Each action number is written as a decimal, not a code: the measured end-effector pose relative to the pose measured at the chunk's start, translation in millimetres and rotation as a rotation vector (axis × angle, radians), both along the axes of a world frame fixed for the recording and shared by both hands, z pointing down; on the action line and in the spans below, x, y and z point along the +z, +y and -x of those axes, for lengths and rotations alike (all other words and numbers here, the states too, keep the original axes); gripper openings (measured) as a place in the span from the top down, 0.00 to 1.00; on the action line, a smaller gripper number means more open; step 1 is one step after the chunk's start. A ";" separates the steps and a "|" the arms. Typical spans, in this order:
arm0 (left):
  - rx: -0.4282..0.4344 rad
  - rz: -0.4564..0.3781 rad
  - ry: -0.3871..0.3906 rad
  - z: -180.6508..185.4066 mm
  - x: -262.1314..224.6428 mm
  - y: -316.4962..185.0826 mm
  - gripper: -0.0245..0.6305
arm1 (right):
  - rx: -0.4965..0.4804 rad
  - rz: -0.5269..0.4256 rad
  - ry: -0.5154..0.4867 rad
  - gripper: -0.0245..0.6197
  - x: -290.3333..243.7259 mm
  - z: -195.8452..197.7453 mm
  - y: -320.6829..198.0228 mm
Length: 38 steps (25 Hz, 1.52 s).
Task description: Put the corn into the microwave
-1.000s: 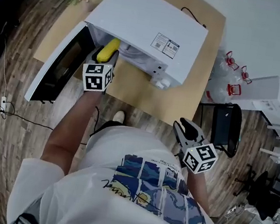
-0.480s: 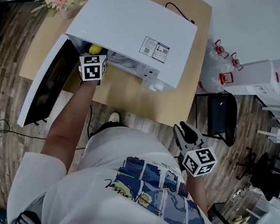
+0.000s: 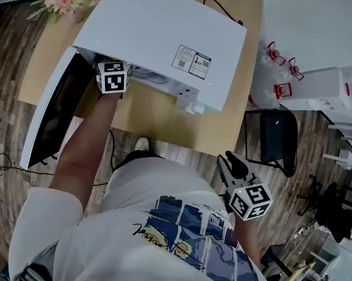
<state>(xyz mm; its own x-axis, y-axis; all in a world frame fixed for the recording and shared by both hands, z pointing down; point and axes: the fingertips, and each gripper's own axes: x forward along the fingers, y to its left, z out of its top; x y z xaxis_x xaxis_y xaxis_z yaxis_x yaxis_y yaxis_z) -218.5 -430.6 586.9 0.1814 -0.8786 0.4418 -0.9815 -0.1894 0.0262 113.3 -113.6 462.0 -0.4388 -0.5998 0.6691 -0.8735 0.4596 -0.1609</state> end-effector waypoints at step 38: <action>0.056 0.093 -0.082 -2.9 3.3 19.3 0.46 | -0.015 -0.008 -0.052 0.81 4.4 -14.4 12.9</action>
<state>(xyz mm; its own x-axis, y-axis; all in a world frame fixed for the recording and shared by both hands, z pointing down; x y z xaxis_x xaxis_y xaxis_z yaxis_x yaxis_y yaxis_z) -215.5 -411.3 590.1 0.1892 -0.8223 0.5366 -0.9689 -0.2450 -0.0338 127.7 -100.7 466.4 -0.4822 -0.5979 0.6403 -0.8568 0.4743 -0.2024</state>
